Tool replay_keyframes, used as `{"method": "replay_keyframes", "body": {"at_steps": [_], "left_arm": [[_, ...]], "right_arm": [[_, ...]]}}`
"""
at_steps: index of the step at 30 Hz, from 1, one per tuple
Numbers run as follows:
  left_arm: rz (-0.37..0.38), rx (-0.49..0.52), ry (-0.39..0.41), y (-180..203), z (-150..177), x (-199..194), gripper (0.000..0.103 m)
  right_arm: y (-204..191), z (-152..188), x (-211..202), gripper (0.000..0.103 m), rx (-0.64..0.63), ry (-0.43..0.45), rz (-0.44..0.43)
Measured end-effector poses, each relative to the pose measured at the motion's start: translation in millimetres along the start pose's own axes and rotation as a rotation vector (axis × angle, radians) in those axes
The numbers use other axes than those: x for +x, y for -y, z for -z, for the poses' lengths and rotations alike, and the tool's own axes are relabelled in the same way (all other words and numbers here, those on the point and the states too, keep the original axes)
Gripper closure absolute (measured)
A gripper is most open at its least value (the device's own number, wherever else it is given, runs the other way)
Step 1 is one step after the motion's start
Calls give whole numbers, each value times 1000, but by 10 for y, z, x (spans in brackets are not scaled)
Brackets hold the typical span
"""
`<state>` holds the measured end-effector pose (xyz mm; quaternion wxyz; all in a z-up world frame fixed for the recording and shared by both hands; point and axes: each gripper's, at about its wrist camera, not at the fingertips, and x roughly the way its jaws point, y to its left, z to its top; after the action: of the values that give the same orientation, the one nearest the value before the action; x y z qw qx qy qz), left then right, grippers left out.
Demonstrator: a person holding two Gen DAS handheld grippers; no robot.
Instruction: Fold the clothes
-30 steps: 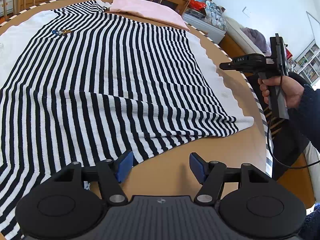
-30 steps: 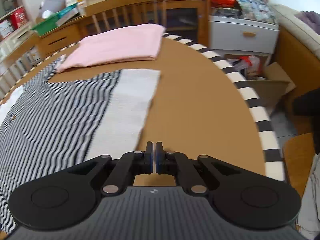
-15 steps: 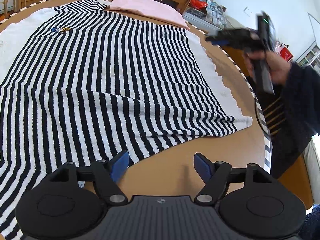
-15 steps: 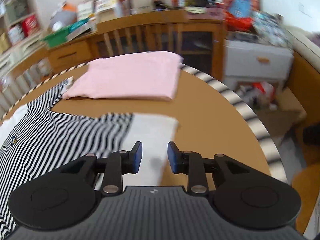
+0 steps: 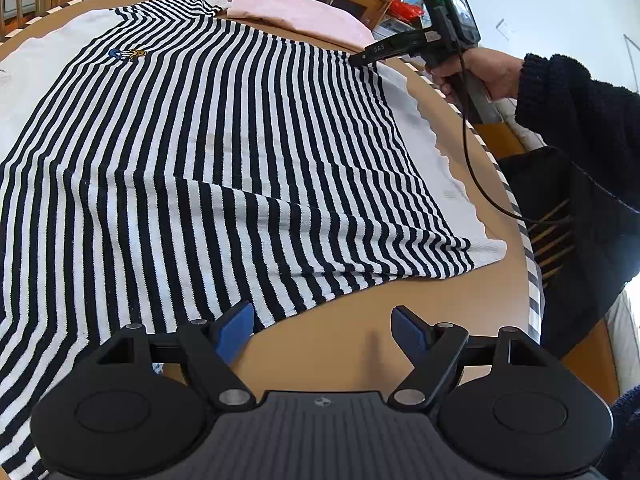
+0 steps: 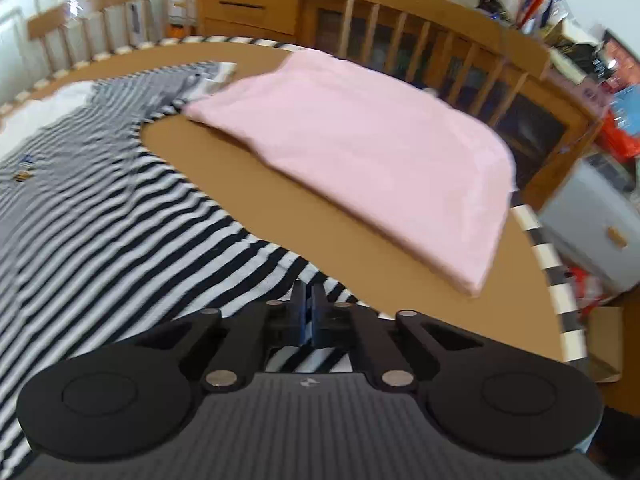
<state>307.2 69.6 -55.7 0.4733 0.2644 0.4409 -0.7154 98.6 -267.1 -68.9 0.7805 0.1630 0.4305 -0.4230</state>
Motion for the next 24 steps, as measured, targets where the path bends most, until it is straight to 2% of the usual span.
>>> {"method": "replay_keyframes", "body": {"at_steps": [7, 10, 12, 14, 17, 18, 19, 20, 24], "left_arm": [[4, 16, -13, 9, -2, 12, 25], [5, 20, -20, 20, -20, 44, 25], [4, 19, -20, 12, -21, 24, 25], [4, 19, -21, 8, -21, -6, 24], [11, 20, -18, -1, -7, -18, 23], [15, 19, -16, -7, -1, -23, 23], [21, 16, -15, -21, 13, -40, 23], [27, 12, -14, -36, 27, -58, 23], [28, -32, -12, -104, 110, -183, 23]], "right_arm": [[97, -39, 53, 103, 15, 19, 56], [128, 2, 118, 103, 5, 25, 139], [191, 14, 104, 101, 48, 23, 131], [216, 49, -18, 97, 94, 42, 85], [89, 249, -446, 92, 94, 106, -35], [25, 345, -601, 87, 92, 120, -80], [-54, 456, -753, 72, 94, 119, -127], [-161, 604, -918, 68, 97, 114, -181], [-725, 1157, -1493, 69, 104, 92, -346]]}}
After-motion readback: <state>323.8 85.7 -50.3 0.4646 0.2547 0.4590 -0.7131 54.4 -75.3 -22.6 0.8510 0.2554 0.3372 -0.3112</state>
